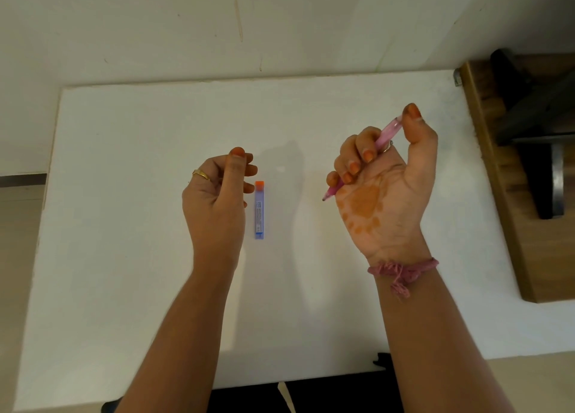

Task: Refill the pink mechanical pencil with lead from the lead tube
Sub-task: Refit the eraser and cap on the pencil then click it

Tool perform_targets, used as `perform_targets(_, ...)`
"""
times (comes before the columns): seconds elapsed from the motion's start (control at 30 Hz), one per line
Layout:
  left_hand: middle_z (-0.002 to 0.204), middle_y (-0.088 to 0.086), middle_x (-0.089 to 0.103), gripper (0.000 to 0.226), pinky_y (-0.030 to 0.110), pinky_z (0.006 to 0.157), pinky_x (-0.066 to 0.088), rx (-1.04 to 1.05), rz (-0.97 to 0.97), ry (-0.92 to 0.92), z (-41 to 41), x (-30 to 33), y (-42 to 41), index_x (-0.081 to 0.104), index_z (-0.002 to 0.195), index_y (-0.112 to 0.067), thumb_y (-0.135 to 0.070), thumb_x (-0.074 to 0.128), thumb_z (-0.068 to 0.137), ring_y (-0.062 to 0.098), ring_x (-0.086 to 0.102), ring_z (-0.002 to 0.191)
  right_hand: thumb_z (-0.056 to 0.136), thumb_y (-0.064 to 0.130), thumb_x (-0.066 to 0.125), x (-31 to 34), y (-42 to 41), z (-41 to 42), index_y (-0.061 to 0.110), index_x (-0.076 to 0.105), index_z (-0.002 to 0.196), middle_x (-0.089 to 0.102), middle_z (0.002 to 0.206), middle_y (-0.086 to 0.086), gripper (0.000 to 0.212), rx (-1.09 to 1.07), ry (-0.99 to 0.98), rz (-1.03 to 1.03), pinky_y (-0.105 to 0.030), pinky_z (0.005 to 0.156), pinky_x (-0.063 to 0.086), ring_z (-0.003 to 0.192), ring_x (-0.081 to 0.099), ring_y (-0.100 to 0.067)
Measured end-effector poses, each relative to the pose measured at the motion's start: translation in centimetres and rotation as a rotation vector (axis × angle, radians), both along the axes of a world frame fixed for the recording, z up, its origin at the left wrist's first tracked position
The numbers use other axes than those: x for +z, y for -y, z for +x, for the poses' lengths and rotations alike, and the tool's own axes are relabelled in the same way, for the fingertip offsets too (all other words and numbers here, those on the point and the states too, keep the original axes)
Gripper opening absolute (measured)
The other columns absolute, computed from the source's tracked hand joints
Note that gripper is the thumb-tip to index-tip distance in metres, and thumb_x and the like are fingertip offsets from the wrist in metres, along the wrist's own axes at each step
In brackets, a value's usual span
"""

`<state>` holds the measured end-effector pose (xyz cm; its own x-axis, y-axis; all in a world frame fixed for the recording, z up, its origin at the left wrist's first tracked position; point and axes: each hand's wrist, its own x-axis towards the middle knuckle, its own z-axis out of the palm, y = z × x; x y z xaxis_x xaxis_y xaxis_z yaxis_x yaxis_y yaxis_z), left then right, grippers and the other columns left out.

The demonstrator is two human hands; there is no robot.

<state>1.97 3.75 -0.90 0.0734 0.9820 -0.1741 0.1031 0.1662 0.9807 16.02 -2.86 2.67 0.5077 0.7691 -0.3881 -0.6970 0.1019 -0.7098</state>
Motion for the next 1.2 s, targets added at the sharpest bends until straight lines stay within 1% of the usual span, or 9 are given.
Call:
perform_targets(0.07,0.086,-0.002,0.071,0.021,0.012,0.053,0.043,0.000,-0.002,-0.001,0.0,0.0,0.0,0.067,0.078,-0.020,-0.030,0.054,0.091,0.005,0.061,0.067,0.079,0.056,0.040,-0.2,0.2,0.2,0.016,0.034,0.056,0.031,0.054,0.002,0.046,0.015,-0.097,0.033,-0.031,0.058,0.026,0.054,0.023,-0.015)
perform_targets(0.17,0.084,-0.003,0.071,0.021,0.012,0.054,0.043,0.002,-0.004,0.001,-0.1,0.0,0.0,0.067,0.077,-0.022,-0.031,0.054,0.091,0.005,0.061,0.066,0.074,0.056,0.044,-0.5,0.6,0.6,0.016,0.032,0.057,0.027,0.056,0.003,0.045,0.028,-0.200,0.092,-0.032,0.059,0.025,0.057,0.019,-0.016)
perform_targets(0.33,0.084,-0.004,0.071,0.020,0.012,0.053,0.043,0.009,-0.002,-0.006,-0.1,0.0,0.1,0.067,0.079,-0.021,-0.028,0.054,0.091,0.003,0.061,0.066,0.079,0.062,0.044,-1.1,0.8,1.0,0.018,0.034,0.058,0.028,0.056,0.004,0.050,0.048,-0.381,0.187,-0.031,0.057,0.030,0.055,0.023,-0.015)
perform_targets(0.43,0.085,-0.002,0.071,0.020,0.012,0.053,0.043,0.011,-0.001,-0.007,0.0,0.0,0.1,0.067,0.079,-0.019,-0.028,0.054,0.091,0.004,0.061,0.066,0.081,0.060,0.044,-1.4,1.0,1.0,0.018,0.034,0.058,0.029,0.055,0.004,0.049,0.050,-0.455,0.216,-0.031,0.056,0.033,0.053,0.025,-0.015)
perform_targets(0.53,0.085,-0.002,0.071,0.020,0.012,0.053,0.043,0.012,-0.001,-0.006,0.0,0.0,0.0,0.067,0.079,-0.019,-0.027,0.054,0.091,0.004,0.061,0.066,0.081,0.060,0.044,-1.5,1.0,1.1,0.018,0.035,0.059,0.029,0.056,0.004,0.048,0.042,-0.465,0.216,-0.031,0.056,0.034,0.053,0.026,-0.015)
perform_targets(0.67,0.081,-0.007,0.072,0.019,0.012,0.053,0.043,0.019,-0.005,-0.016,-0.1,-0.1,0.0,0.068,0.079,-0.023,-0.030,0.054,0.090,0.003,0.061,0.065,0.080,0.060,0.044,-1.5,0.9,1.2,0.018,0.036,0.058,0.029,0.056,0.004,0.049,0.044,-0.453,0.196,-0.031,0.057,0.033,0.054,0.026,-0.015)
perform_targets(0.9,0.085,-0.002,0.071,0.020,0.012,0.054,0.043,0.017,-0.012,-0.021,-0.1,-0.1,-0.1,0.067,0.083,-0.016,-0.028,0.053,0.091,0.003,0.061,0.065,0.081,0.061,0.044,-1.5,0.8,1.1,0.018,0.036,0.060,0.029,0.057,0.004,0.049,0.044,-0.420,0.163,-0.031,0.060,0.031,0.055,0.025,-0.014)
perform_targets(1.0,0.086,-0.001,0.071,0.019,0.011,0.054,0.043,0.017,-0.008,-0.015,-0.1,0.0,-0.1,0.067,0.083,-0.017,-0.025,0.053,0.091,0.002,0.060,0.065,0.081,0.059,0.044,-1.5,0.7,1.1,0.017,0.035,0.059,0.028,0.057,0.004,0.047,0.052,-0.402,0.156,-0.032,0.061,0.030,0.056,0.024,-0.015)
perform_targets(1.2,0.085,-0.001,0.071,0.019,0.012,0.053,0.043,0.015,-0.010,-0.018,-0.1,0.0,-0.1,0.068,0.082,-0.017,-0.026,0.053,0.091,0.003,0.060,0.065,0.081,0.060,0.043,-1.4,0.7,1.0,0.018,0.036,0.059,0.029,0.058,0.004,0.048,0.047,-0.405,0.147,-0.031,0.060,0.030,0.055,0.025,-0.014)
